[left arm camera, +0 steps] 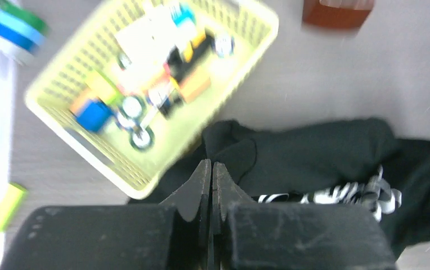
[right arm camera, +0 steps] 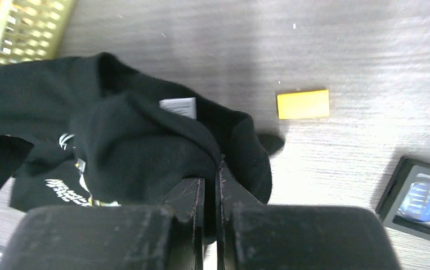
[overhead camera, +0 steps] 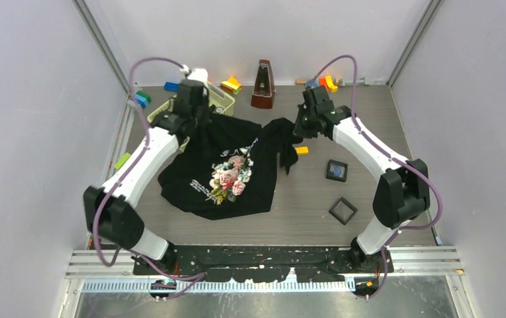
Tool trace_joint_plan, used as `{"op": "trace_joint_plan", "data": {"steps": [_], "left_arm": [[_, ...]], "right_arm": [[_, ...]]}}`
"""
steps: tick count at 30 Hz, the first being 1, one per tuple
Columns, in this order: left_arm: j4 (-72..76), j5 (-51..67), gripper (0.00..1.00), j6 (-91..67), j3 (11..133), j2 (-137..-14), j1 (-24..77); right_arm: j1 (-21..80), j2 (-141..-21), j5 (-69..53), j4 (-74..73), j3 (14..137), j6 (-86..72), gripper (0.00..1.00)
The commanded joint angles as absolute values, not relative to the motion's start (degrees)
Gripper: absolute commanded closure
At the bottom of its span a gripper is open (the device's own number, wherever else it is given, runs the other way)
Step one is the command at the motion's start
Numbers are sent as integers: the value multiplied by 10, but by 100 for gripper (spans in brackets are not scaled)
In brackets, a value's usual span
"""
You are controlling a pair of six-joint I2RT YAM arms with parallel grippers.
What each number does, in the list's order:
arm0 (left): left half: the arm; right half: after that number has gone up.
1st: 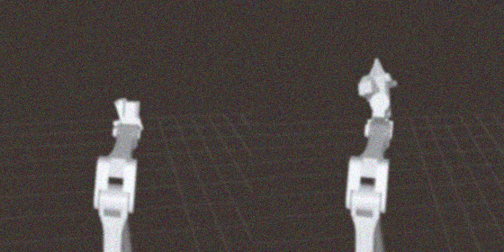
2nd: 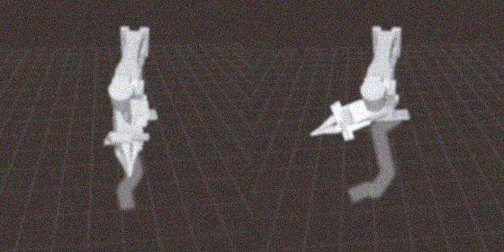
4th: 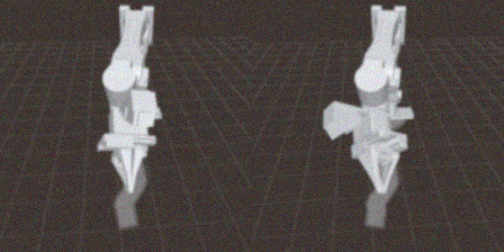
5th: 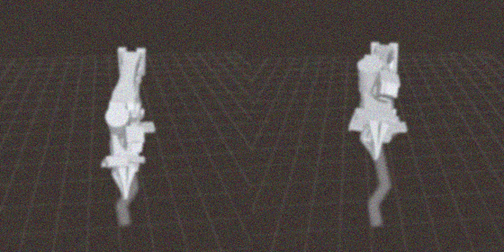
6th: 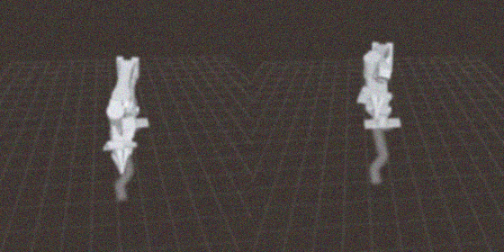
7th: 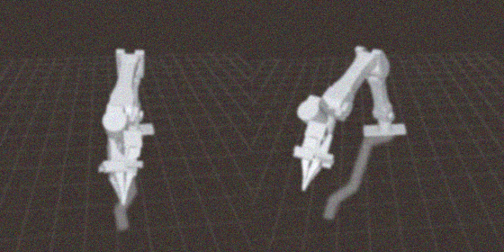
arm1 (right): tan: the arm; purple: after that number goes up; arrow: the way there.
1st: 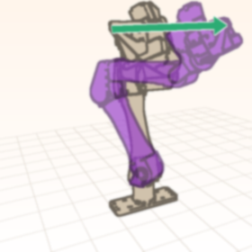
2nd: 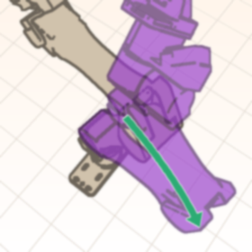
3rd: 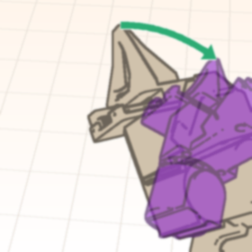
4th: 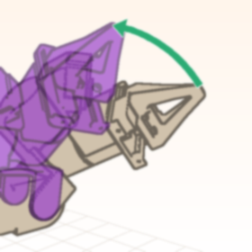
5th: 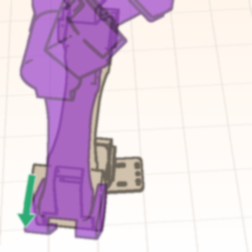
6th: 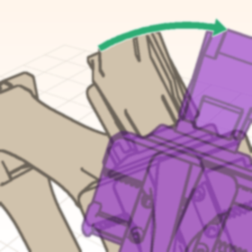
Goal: Remove the brooch from the garment
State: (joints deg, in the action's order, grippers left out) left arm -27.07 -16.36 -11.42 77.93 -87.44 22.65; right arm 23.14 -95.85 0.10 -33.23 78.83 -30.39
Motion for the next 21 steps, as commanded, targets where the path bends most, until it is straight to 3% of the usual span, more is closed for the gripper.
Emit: {"op": "trace_joint_plan", "data": {"steps": [1,11,17,21], "left_arm": [[-338,-231,100,-90,890,-797,219],[-375,-336,100,-47,994,-657,218],[-430,-375,100,-5,1113,-648,218],[-436,-371,100,-2,1160,-659,218]], "right_arm": [[224,-896,20,-378,872,-285,99],[224,-803,-20,-432,956,-270,99],[230,-765,-100,-462,983,-282,99],[286,-745,-114,-465,950,-293,99]]}}
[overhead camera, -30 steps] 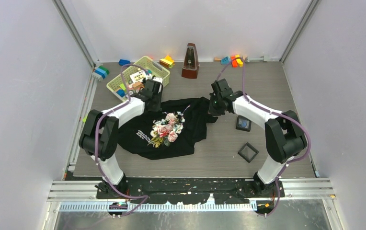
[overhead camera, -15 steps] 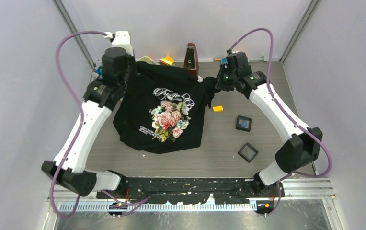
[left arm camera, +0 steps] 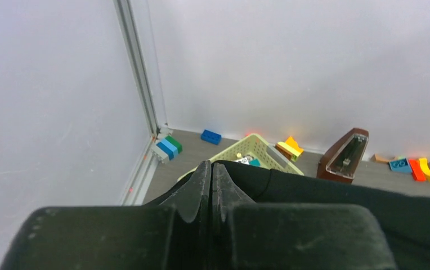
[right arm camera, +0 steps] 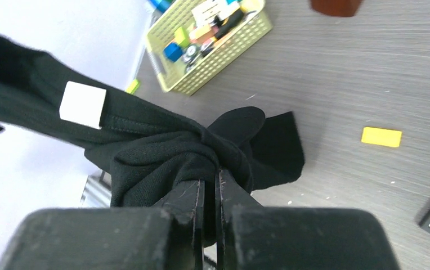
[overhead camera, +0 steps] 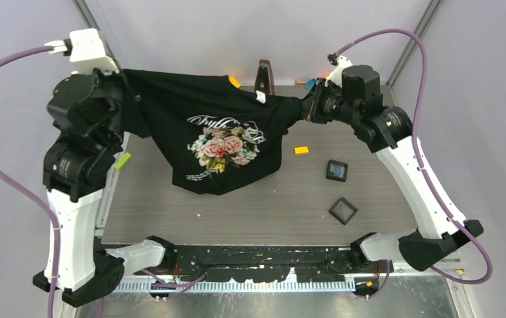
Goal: Remove the brooch from the garment
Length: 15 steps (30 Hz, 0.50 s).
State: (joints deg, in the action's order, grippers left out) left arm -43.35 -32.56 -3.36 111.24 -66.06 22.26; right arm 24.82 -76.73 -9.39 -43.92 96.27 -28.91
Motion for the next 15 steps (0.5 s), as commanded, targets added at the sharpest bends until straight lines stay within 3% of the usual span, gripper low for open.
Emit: {"op": "trace_joint_plan", "data": {"steps": [1,6,11,13,15], "left_arm": [[-439,-368,100,-2,1171,-668,218],[-437,-339,100,-2,1180,-742,218],[-417,-281,100,-31,1194,-902,214],[-430,-233,100,-71,1232,-970,210],[-450,-173,100,-100,1267,-1037,209]], "right_arm": [[310,-742,-106,-463,935,-293,99],[334,-739,-40,-464,876,-301,100],[237,-789,-79,-419,817,-329,100],[197,-814,-79,-397,816,-330,97],[171,-835,-61,-390,826,-312,84]]}}
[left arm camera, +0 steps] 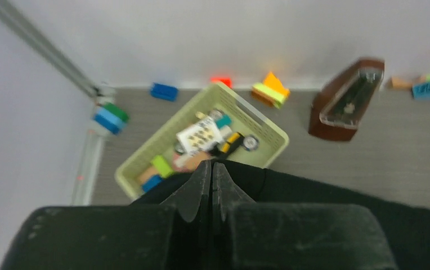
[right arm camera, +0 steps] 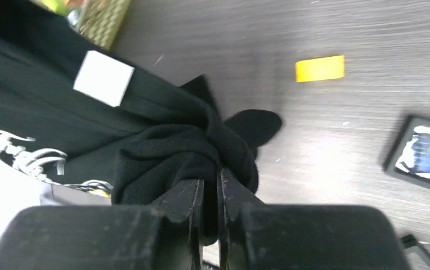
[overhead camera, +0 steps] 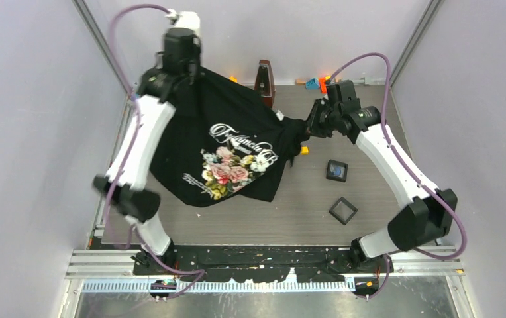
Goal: Remove the brooch from the garment
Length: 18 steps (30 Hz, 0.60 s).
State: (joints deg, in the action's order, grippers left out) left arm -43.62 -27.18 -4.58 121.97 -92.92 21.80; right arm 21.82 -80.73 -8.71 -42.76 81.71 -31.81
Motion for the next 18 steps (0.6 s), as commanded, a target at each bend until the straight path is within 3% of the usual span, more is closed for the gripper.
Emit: {"op": "trace_joint_plan", "data": {"steps": [1,2,3,4,6,11,18], "left_arm": [[-464,-144,95,-111,1281,-1060,209],[-476,-124,66,-120,1289,-1074,209],[-484,-117,28,-130,1283,-1077,209],[-476,-117,5,-137,1261,-1069,209],[-436,-114,1,-137,1171,-1027,209],[-335,-123,0,-133,929,-884,201],[-163,-163,0,-113,606,-655,176]], "right_arm": [[167,-846,-56,-384,829,-308,53],[161,-848,-44,-381,828,-301,36],[158,-850,-38,-377,823,-299,13],[153,-849,-27,-374,818,-291,7],[140,-842,-11,-372,805,-282,1],[100,-780,74,-307,720,-272,4],[98,-618,109,-22,458,-188,5]]}}
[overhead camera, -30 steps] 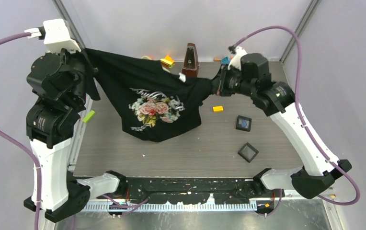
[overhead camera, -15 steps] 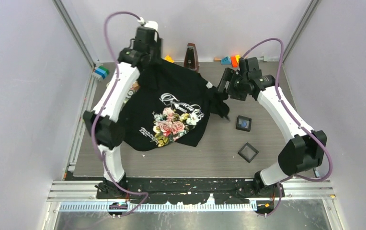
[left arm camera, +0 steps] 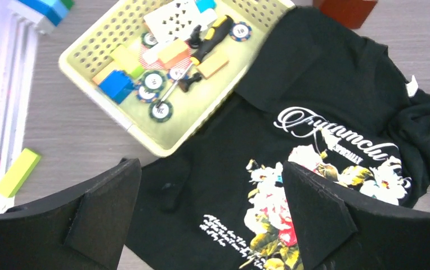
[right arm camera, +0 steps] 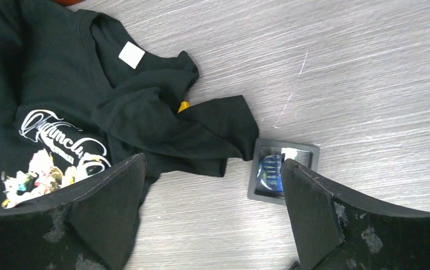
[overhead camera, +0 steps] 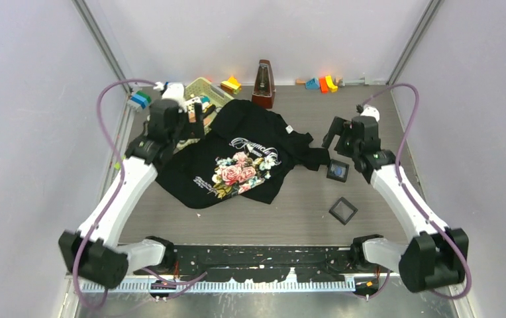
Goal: Remove the brooch from the garment
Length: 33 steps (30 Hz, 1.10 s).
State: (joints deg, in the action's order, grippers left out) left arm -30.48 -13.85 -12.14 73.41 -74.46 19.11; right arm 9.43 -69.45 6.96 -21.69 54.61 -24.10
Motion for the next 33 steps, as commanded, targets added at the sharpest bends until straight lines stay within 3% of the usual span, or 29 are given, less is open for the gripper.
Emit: {"op": "trace_joint_plan", "data": {"steps": [1,6,11,15,18,22,25,28,33], "left_arm": [[-145,-172,0,-108,574,-631,174],[-35,-211,0,-83,399,-554,159],[151,-229,0,-48,251,-537,156],[209,-242,0,-10,218,-587,131],[294,-130,0,-56,183,-630,63],[388,-68,7,-15,182,-718,26],[368,-54,11,-13,218,-759,9],[400,-34,15,-35,227,-786,-11],[616,30,14,-41,180,-900,-23]], "right_arm": [[98,-612,113,-14,449,-182,5],[96,-608,146,-10,427,-140,3],[88,-627,132,113,356,-67,3],[64,-662,135,159,330,-59,3],[61,-705,133,254,299,-34,1],[58,-789,183,383,250,-37,0],[45,-832,201,457,226,-53,1],[19,-892,233,617,169,-88,5],[8,-886,214,593,174,-98,15]]}}
